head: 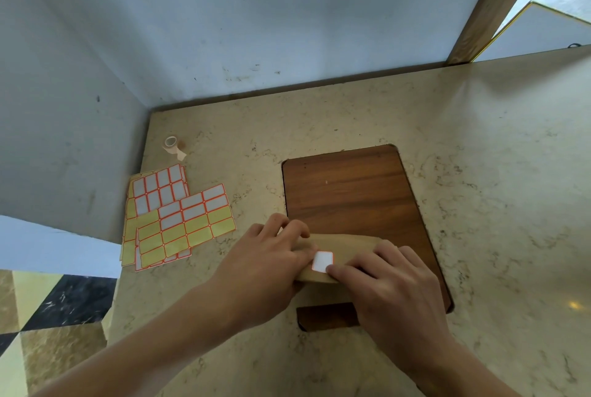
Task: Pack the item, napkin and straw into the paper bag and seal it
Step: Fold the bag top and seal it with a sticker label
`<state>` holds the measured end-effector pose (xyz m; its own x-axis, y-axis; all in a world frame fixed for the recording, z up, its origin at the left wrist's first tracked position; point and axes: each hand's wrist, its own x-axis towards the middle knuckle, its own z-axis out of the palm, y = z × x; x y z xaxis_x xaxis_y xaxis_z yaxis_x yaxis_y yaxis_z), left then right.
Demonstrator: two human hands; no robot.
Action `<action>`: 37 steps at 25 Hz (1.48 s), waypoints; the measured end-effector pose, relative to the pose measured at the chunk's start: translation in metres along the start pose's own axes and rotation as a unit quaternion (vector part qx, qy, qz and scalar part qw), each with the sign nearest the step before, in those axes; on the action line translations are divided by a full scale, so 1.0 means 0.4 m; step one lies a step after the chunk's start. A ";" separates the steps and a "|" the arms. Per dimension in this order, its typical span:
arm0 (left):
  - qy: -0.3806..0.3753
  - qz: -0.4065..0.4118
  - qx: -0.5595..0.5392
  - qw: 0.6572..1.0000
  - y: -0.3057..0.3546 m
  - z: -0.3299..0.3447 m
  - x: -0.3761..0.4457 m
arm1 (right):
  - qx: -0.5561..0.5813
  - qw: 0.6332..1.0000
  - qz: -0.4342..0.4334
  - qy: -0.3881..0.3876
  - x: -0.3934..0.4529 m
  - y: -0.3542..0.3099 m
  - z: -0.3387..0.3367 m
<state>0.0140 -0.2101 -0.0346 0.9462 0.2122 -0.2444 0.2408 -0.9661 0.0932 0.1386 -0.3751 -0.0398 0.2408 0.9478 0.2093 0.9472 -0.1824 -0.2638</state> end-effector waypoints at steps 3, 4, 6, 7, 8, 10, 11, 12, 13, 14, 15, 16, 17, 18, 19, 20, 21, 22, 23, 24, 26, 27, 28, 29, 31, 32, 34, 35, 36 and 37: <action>0.038 0.006 0.007 0.999 0.004 -0.016 -0.013 | -0.010 1.000 0.004 0.008 0.004 0.000 0.005; 0.048 0.008 0.007 0.999 0.005 -0.016 -0.014 | -0.016 1.000 0.000 0.012 0.006 0.000 0.008; 0.049 0.014 -0.008 0.999 0.010 -0.009 -0.005 | -0.027 0.999 -0.012 0.027 0.007 0.003 0.011; 0.043 0.015 -0.023 0.999 0.013 -0.006 0.002 | -0.028 0.999 -0.015 0.034 0.007 0.004 0.011; 0.035 0.016 -0.032 0.999 0.016 -0.004 0.008 | -0.027 0.999 -0.016 0.038 0.008 0.005 0.010; 0.047 0.026 -0.027 0.998 0.015 -0.002 0.015 | -0.027 0.999 -0.018 0.032 0.010 0.007 0.006; 0.062 0.034 -0.026 0.997 0.011 -0.001 0.012 | -0.029 0.999 -0.019 0.022 0.011 0.007 0.003; 0.078 0.040 -0.031 0.996 0.007 -0.002 0.006 | -0.029 0.999 -0.018 0.012 0.012 0.005 0.000; 0.091 0.044 -0.040 0.994 0.001 -0.002 -0.002 | -0.029 0.999 -0.014 0.003 0.014 0.004 -0.003; 0.106 0.048 -0.050 0.992 -0.004 -0.002 -0.009 | -0.027 1.000 -0.009 -0.006 0.014 0.003 -0.006; 0.121 0.048 -0.060 0.990 -0.008 -0.001 -0.017 | -0.025 1.000 -0.003 -0.013 0.015 0.003 -0.007; 0.134 0.046 -0.072 0.987 -0.012 0.002 -0.026 | -0.022 1.000 0.001 -0.020 0.015 0.003 -0.008; 0.146 0.039 -0.086 0.985 -0.016 0.004 -0.038 | -0.021 0.999 0.002 -0.024 0.015 0.002 -0.011; 0.157 0.030 -0.100 0.982 -0.023 0.008 -0.052 | -0.022 0.999 -0.001 -0.028 0.014 0.004 -0.013; 0.171 0.018 -0.114 0.979 -0.031 0.014 -0.064 | -0.025 0.999 -0.006 -0.031 0.013 0.009 -0.018; 0.188 0.001 -0.127 0.974 -0.042 0.020 -0.079 | -0.027 0.999 -0.007 -0.031 0.012 0.016 -0.027; 0.207 -0.021 -0.144 0.967 -0.054 0.027 -0.093 | -0.026 0.999 -0.002 -0.025 0.009 0.027 -0.035; 0.226 -0.046 -0.163 0.959 -0.064 0.034 -0.107 | -0.022 1.000 0.009 -0.017 0.004 0.041 -0.046; 0.243 -0.069 -0.185 0.950 -0.073 0.042 -0.117 | -0.012 1.000 0.028 -0.009 -0.003 0.058 -0.055; 0.254 -0.084 -0.208 0.941 -0.080 0.050 -0.124 | 0.004 0.999 0.053 -0.002 -0.011 0.076 -0.063; 0.258 -0.094 -0.252 0.928 -0.085 0.066 -0.132 | 0.051 0.993 0.103 0.008 -0.031 0.111 -0.066; 0.256 -0.096 -0.271 0.923 -0.086 0.072 -0.135 | 0.083 0.988 0.127 0.015 -0.041 0.125 -0.063; 0.255 -0.100 -0.289 0.917 -0.089 0.078 -0.136 | 0.127 0.980 0.151 0.024 -0.049 0.137 -0.059; 0.256 -0.108 -0.308 0.910 -0.092 0.083 -0.135 | 0.177 0.968 0.176 0.034 -0.057 0.145 -0.055; 0.263 -0.136 -0.355 0.887 -0.097 0.092 -0.135 | 0.257 0.942 0.210 0.054 -0.068 0.156 -0.046; 0.269 -0.153 -0.384 0.870 -0.098 0.096 -0.135 | 0.292 0.928 0.223 0.058 -0.070 0.159 -0.041; 0.282 -0.187 -0.440 0.832 -0.099 0.106 -0.135 | 0.346 0.903 0.247 0.065 -0.070 0.161 -0.032; 0.291 -0.197 -0.455 0.818 -0.099 0.110 -0.135 | 0.356 0.896 0.255 0.074 -0.069 0.161 -0.029; 0.299 -0.201 -0.462 0.810 -0.099 0.113 -0.135 | 0.358 0.892 0.263 0.083 -0.067 0.160 -0.026; 0.307 -0.200 -0.465 0.806 -0.097 0.114 -0.135 | 0.358 0.889 0.270 0.092 -0.065 0.159 -0.024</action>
<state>-0.0562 -0.1908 -0.0689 0.6128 0.7878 0.0616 0.3413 -0.3342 0.8785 0.1946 -0.4137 -0.0528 0.7119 0.7022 0.0035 0.3215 -0.3215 -0.8906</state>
